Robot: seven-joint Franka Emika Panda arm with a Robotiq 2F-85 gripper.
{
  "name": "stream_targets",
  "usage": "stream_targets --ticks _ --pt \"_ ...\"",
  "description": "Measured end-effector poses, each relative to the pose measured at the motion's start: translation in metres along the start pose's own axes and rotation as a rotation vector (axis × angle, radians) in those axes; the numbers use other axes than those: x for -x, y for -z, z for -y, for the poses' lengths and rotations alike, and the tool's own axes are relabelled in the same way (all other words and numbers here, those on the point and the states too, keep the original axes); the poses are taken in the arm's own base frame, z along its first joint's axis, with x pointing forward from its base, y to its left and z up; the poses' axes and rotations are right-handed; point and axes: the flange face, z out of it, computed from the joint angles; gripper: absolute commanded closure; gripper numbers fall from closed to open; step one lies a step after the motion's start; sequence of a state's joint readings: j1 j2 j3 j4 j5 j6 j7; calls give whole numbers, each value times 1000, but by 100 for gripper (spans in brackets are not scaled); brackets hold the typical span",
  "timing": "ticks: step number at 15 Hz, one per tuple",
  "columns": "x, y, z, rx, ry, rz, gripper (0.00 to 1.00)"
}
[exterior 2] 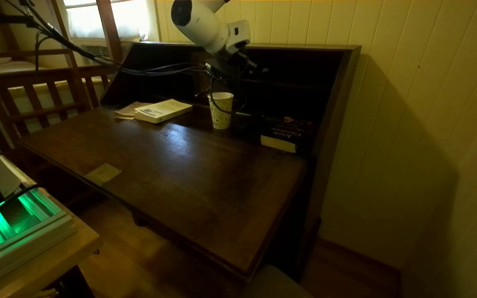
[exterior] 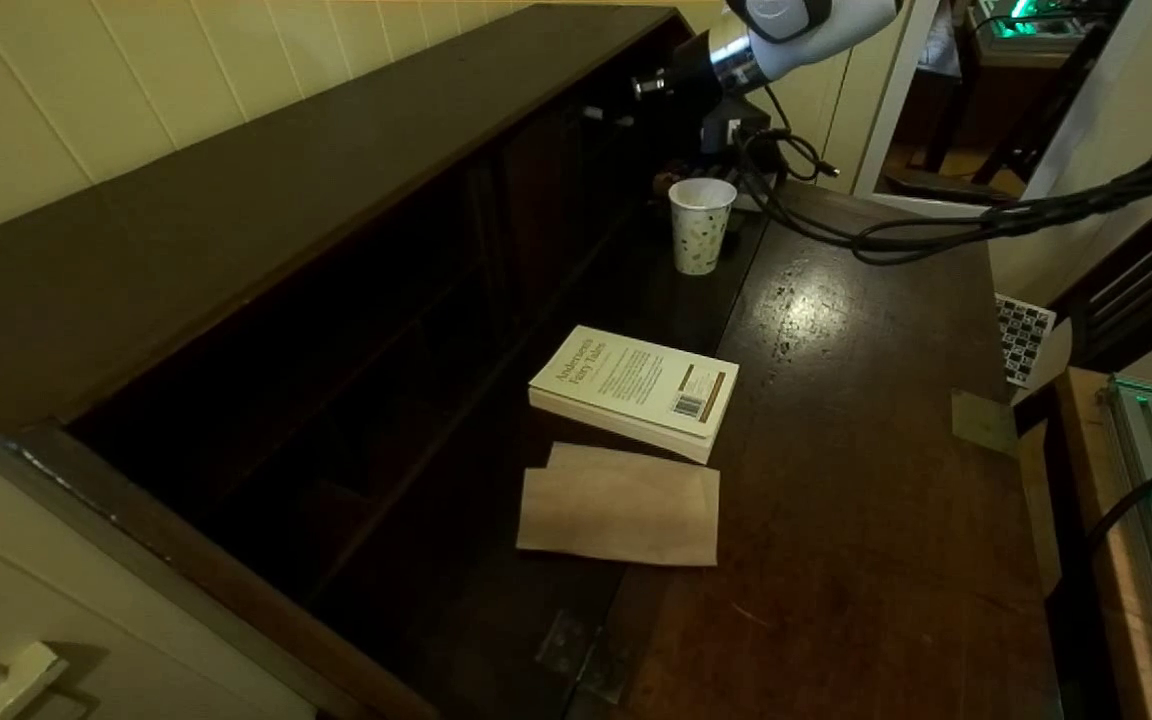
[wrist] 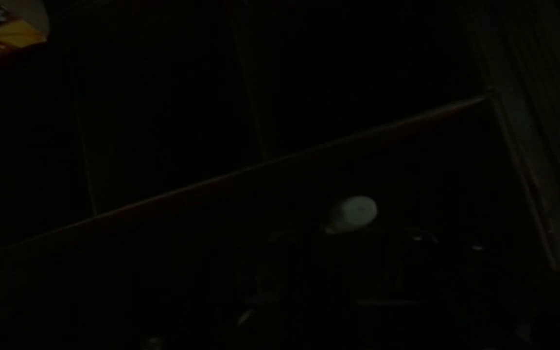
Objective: Pick up the marker from the shelf and put it in the cup
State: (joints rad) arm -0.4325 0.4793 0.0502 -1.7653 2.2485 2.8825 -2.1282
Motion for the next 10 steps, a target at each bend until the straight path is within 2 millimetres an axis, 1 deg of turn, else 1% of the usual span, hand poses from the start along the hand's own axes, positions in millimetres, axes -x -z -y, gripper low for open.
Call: stream_targets --ticks 6,8,10 --pt "11 23 7 104 -109 44 93" --pt "10 28 9 132 -135 52 93" --pt "6 35 10 152 -150 52 93"
